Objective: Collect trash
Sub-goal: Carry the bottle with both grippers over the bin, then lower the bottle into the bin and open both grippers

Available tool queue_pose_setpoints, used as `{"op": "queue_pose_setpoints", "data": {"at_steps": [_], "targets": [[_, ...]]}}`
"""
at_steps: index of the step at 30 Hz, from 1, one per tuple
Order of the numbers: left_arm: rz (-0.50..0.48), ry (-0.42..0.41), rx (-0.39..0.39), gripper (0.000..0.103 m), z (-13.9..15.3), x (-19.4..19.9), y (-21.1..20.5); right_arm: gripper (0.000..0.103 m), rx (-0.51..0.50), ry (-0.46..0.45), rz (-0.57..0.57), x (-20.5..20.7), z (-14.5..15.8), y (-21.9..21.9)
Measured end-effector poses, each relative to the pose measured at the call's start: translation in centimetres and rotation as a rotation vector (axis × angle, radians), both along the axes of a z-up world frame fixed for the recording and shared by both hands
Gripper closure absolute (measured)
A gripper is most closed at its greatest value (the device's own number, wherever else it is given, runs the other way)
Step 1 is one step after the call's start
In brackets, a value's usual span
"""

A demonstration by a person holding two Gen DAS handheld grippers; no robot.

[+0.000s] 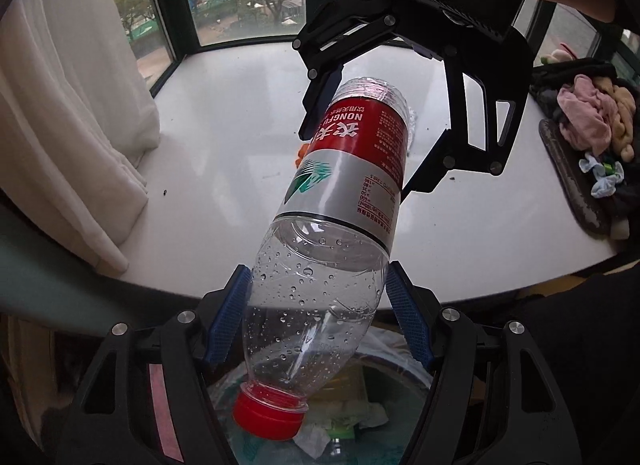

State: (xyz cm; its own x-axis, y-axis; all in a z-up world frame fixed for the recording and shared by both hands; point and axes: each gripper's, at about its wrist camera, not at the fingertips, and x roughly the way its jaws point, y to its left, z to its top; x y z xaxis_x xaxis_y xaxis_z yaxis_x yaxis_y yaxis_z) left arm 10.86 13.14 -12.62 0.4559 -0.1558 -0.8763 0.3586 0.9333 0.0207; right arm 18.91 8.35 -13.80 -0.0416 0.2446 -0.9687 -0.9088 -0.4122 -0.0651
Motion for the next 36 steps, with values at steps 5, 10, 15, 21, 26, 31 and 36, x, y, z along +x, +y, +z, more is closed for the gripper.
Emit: {"op": "queue_pose_setpoints", "data": {"at_steps": [5,10,15,21,26,31,36], "targets": [[0.058,0.024,0.009,0.036,-0.4,-5.2,2.6,0.029,0.002,0.017,0.057,-4.3,-0.8,3.1],[0.105,0.051,0.011,0.036,-1.3,-9.8,4.6,0.029,-0.002,0.053,0.100,-8.3,-2.1,5.8],[0.151,0.083,0.001,0.036,-2.6,-14.1,6.3,0.029,-0.012,0.068,0.148,-12.2,-3.4,8.2],[0.193,0.111,-0.015,0.036,-4.1,-18.2,7.9,0.029,-0.032,0.096,0.189,-15.8,-5.2,10.3],[0.223,0.137,-0.023,0.036,-5.5,-20.4,8.9,0.029,-0.051,0.117,0.216,-17.9,-6.9,11.5],[0.238,0.175,-0.040,0.036,-7.0,-21.6,9.5,0.029,-0.081,0.139,0.232,-19.4,-8.7,12.5],[0.244,0.193,-0.044,0.036,-8.3,-21.4,9.9,0.029,-0.109,0.160,0.229,-19.6,-10.3,13.3]]}}
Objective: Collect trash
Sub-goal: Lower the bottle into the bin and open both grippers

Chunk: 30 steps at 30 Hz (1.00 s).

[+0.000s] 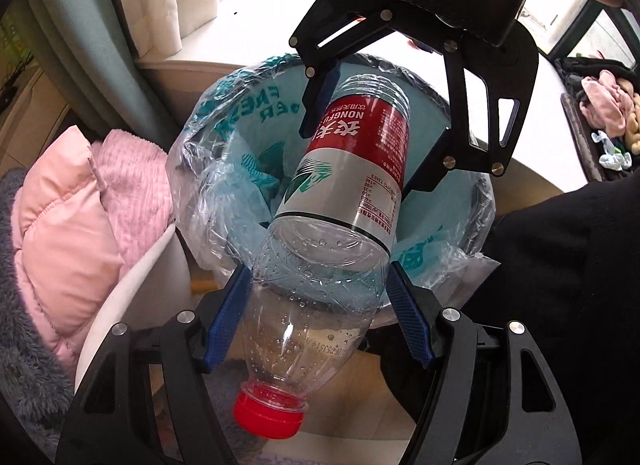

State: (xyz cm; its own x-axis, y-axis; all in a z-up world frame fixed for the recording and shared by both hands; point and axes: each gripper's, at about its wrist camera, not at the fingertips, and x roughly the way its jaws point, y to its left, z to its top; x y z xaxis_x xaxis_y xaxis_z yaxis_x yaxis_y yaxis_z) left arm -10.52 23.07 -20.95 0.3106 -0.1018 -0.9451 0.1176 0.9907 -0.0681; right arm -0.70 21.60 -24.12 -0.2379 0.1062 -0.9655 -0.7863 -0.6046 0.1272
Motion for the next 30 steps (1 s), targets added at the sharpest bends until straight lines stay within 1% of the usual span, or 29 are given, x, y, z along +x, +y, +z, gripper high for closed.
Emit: {"op": "queue_pose_setpoints", "data": {"at_steps": [3,9,17,20,23,24,25,26,28,30], "targets": [[0.002,-0.002,0.002,0.036,0.0,0.2,0.2,0.029,-0.005,0.021,-0.008,0.4,-0.4,0.5],[-0.003,0.007,0.017,0.036,0.1,0.7,0.1,0.029,0.002,0.025,-0.001,0.9,-0.5,0.8],[-0.008,0.002,0.036,0.036,0.8,1.0,-0.7,0.029,0.042,0.013,-0.008,1.3,0.4,-0.3],[-0.010,-0.001,0.044,0.036,0.9,1.2,-0.9,0.029,0.064,-0.006,-0.013,1.3,0.5,-0.8],[-0.006,-0.002,0.056,0.035,0.8,1.7,-1.0,0.026,0.098,-0.030,-0.014,1.2,0.5,-1.4],[-0.005,-0.009,0.059,0.034,0.8,1.8,-1.1,0.019,0.112,-0.036,-0.015,1.2,0.6,-1.6],[-0.003,-0.015,0.058,0.026,0.9,2.0,-1.1,0.011,0.126,-0.042,-0.017,1.2,0.7,-1.9],[-0.002,-0.021,0.061,0.015,1.0,2.1,-1.3,0.010,0.134,-0.043,-0.019,1.4,0.8,-2.2],[-0.007,-0.036,0.084,0.006,1.3,2.4,-1.8,0.008,0.136,-0.041,-0.031,1.6,1.0,-2.6],[-0.011,-0.044,0.096,0.006,1.4,2.6,-2.1,0.007,0.147,-0.039,-0.052,2.2,1.4,-3.0]]}}
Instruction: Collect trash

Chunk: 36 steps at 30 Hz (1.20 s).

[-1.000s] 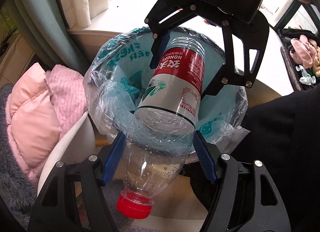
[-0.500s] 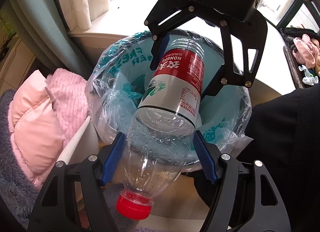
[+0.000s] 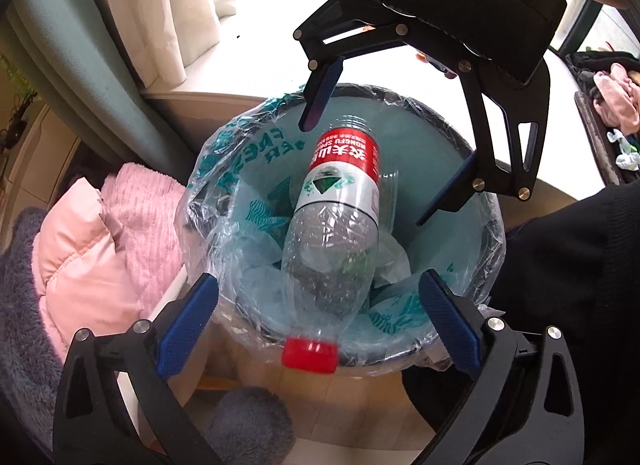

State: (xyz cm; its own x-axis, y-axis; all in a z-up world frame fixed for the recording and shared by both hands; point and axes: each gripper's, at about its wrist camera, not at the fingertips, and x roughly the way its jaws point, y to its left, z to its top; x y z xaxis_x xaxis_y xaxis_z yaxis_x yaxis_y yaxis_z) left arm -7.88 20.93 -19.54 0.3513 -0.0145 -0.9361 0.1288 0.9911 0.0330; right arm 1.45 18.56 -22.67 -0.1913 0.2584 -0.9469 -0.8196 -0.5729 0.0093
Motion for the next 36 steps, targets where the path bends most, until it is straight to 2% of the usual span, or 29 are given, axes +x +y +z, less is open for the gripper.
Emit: {"op": "queue_pose_setpoints", "data": {"at_steps": [13,20,24,31,36], "targets": [[0.054,-0.084,0.014,0.006,1.5,0.6,-1.2,0.007,0.065,0.023,-0.209,3.6,2.5,-2.2],[0.110,-0.126,0.019,0.006,2.2,0.7,-2.2,0.007,0.087,0.013,-0.264,4.5,3.3,-3.3],[0.205,-0.164,-0.003,0.006,2.5,0.6,-2.2,0.007,0.102,0.010,-0.292,4.8,3.8,-4.0],[0.459,-0.198,0.005,0.006,2.7,0.7,-1.7,0.007,0.113,-0.008,-0.342,5.0,4.1,-4.8],[0.552,-0.220,-0.040,0.006,2.5,0.5,-1.5,0.007,0.095,-0.029,-0.365,4.8,3.9,-5.3]]}}
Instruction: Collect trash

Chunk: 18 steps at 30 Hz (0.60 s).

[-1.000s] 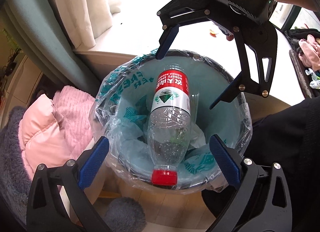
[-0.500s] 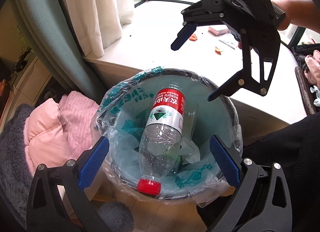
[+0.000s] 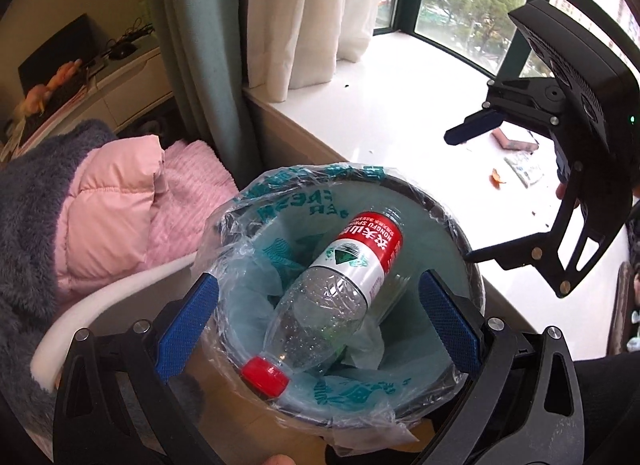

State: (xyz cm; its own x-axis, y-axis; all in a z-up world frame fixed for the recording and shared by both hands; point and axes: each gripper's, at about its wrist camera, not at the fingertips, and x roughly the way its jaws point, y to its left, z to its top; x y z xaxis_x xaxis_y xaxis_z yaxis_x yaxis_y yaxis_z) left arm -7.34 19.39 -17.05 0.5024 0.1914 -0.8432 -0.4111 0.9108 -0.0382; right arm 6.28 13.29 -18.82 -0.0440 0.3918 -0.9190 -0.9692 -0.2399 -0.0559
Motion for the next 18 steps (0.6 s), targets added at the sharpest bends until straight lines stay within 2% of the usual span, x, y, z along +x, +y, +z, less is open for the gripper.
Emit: {"op": "queue_pose_setpoints", "data": {"at_steps": [8,9,12,16,18], "targets": [[0.162,-0.016,-0.136,0.006,-1.0,-0.2,1.4,0.007,-0.002,-0.002,-0.046,-0.5,-0.4,-0.9],[0.191,-0.017,-0.128,0.006,-1.0,-0.4,1.4,0.007,0.000,0.000,-0.052,-0.5,-0.4,-1.1],[0.288,-0.010,-0.035,0.006,-0.6,-1.0,1.1,0.007,-0.001,0.009,-0.058,-0.6,-0.5,-1.5],[0.240,-0.020,-0.019,0.006,-0.8,-0.8,0.8,0.007,-0.005,0.024,-0.068,-0.8,-0.6,-1.9],[0.199,-0.019,-0.062,0.006,-1.1,-0.6,0.8,0.007,-0.005,0.030,-0.076,-0.8,-0.7,-2.1]]}}
